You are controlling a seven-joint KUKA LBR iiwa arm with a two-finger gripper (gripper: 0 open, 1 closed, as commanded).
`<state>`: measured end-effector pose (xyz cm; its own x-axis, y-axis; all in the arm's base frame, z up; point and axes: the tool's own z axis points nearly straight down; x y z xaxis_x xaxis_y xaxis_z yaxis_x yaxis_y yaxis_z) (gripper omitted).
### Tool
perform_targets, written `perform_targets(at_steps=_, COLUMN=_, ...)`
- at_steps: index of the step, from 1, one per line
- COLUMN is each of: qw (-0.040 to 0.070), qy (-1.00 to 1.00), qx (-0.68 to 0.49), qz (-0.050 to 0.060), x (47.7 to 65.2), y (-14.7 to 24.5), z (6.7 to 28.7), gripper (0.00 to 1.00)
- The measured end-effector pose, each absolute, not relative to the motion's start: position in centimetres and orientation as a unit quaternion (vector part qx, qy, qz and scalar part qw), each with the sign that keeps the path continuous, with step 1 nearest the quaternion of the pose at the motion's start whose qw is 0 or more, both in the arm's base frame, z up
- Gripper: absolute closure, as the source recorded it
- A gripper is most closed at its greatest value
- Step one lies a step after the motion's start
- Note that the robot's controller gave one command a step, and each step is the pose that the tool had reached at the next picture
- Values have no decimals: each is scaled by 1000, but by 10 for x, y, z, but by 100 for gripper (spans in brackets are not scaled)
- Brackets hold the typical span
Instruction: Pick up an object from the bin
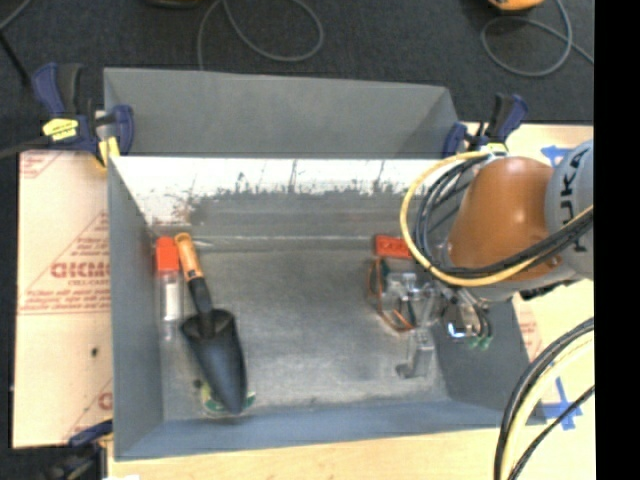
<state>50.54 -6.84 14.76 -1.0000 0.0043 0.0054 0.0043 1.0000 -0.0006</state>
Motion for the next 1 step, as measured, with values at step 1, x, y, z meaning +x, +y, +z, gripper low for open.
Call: perform_targets(at_steps=1, qw=-1, qy=-1000, qx=-1, qz=1, x=507, y=-68, z=152, gripper=0)
